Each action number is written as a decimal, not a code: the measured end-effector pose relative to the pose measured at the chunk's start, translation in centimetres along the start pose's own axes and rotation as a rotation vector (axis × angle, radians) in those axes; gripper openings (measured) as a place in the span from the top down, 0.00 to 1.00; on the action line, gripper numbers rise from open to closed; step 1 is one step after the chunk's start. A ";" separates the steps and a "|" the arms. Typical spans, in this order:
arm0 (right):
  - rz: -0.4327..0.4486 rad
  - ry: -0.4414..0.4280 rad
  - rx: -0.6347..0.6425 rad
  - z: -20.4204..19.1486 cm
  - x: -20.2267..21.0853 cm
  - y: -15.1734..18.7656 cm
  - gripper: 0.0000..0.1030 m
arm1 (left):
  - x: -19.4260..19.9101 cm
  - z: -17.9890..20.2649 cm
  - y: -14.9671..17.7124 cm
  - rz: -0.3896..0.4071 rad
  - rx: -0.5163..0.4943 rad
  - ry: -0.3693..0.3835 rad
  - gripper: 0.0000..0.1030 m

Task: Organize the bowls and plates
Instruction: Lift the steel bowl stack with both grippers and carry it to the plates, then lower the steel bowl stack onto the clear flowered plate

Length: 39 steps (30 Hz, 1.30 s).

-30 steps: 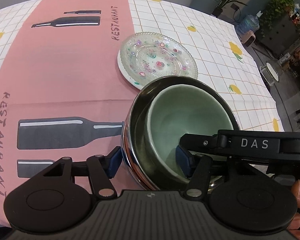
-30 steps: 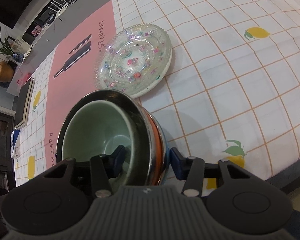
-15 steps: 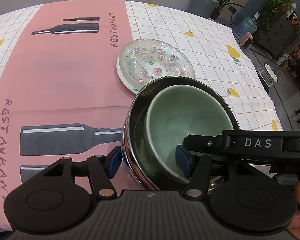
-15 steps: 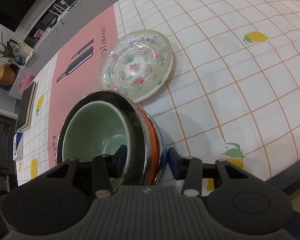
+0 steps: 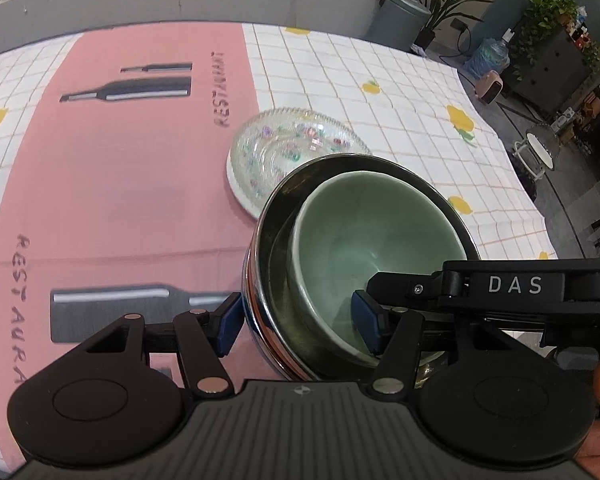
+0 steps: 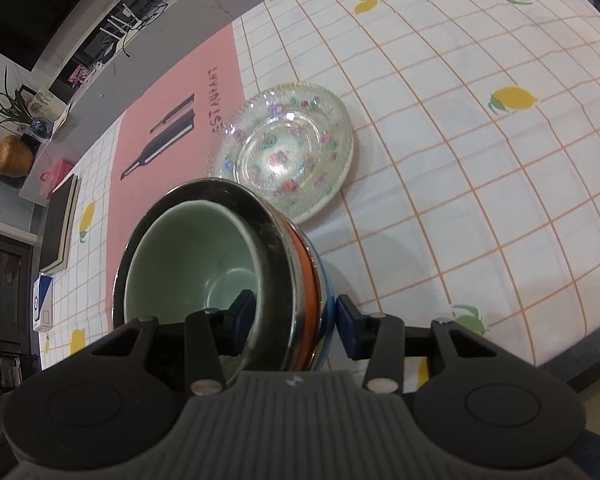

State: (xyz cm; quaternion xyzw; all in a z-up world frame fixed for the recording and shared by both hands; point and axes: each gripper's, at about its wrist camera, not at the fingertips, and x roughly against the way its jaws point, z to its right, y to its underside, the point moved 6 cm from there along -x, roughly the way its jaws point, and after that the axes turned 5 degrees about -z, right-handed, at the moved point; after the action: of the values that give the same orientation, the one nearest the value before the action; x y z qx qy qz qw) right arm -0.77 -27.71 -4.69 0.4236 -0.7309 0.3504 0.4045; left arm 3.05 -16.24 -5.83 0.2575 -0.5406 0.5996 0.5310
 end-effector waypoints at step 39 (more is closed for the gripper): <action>0.013 0.096 0.039 -2.1 -3.1 -12.7 0.58 | -5.5 -2.1 -11.0 0.028 0.051 0.073 0.35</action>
State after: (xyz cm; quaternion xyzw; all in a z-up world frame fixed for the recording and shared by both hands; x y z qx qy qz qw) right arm 12.34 -29.86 -4.39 0.4094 -0.7065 0.3871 0.4283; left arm 15.34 -17.92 -7.17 0.2413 -0.5089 0.6294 0.5354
